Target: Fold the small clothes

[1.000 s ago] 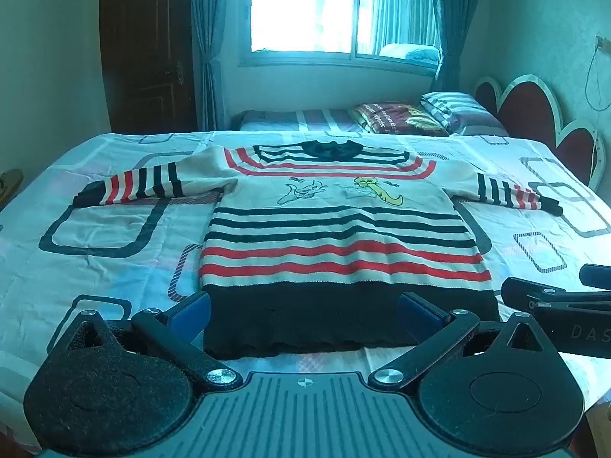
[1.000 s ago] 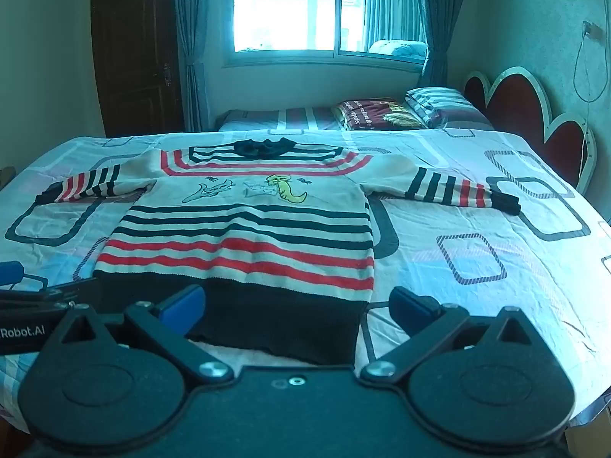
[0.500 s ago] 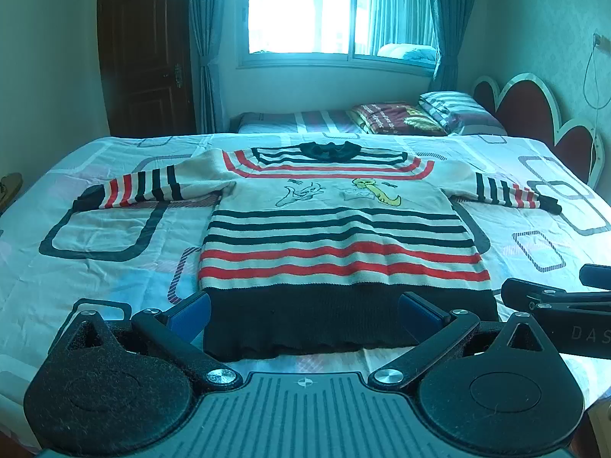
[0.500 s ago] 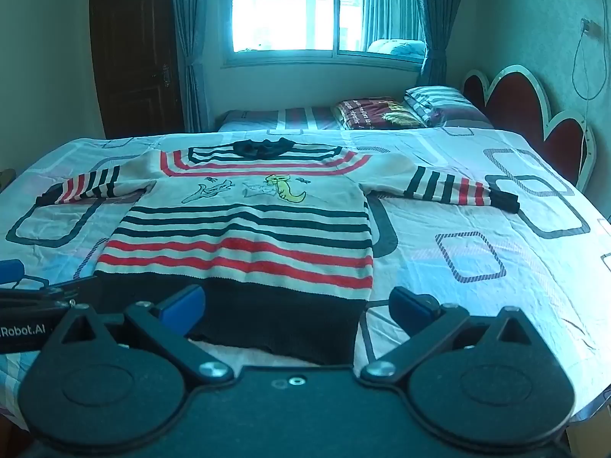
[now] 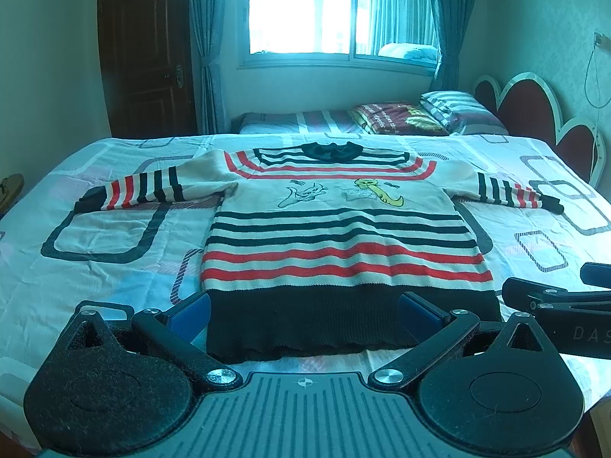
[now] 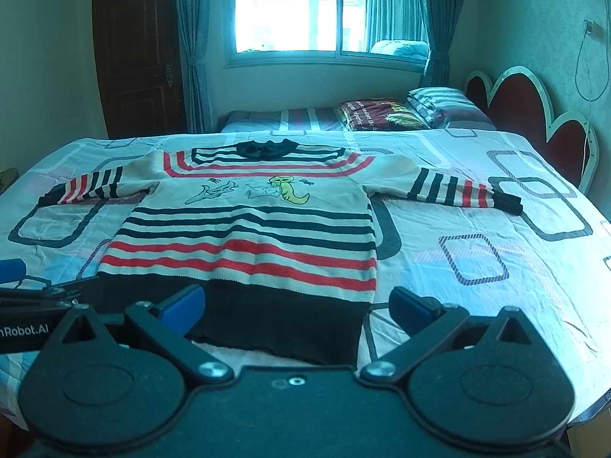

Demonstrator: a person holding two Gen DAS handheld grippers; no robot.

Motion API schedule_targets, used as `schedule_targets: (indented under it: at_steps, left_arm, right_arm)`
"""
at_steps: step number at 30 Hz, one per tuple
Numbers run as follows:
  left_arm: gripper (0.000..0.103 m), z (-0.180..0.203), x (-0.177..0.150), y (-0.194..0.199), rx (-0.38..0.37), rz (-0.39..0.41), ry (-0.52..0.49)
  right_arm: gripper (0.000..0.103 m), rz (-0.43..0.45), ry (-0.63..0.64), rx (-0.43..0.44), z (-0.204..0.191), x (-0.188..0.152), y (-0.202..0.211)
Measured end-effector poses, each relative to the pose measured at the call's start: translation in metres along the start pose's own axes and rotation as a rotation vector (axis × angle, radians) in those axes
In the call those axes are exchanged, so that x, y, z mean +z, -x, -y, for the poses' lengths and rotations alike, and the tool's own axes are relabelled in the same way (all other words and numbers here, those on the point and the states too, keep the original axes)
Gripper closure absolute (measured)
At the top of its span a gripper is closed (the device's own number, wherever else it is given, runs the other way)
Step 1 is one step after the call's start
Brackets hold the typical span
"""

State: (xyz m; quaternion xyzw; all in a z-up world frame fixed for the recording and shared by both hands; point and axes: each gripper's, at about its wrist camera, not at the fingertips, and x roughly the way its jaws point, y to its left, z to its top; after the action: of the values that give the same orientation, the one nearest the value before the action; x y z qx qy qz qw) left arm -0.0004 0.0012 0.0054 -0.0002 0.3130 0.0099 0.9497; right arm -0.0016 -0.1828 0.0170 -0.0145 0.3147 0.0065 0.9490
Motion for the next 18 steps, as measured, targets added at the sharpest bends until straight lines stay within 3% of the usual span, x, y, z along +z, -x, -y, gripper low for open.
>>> schedule_targets:
  at_steps: [18]
  left_arm:
    - [0.0, -0.0035, 0.0022, 0.0005, 0.003, 0.0, 0.0]
  right_arm:
    - [0.001, 0.004, 0.002, 0.007, -0.0001, 0.0007, 0.0004]
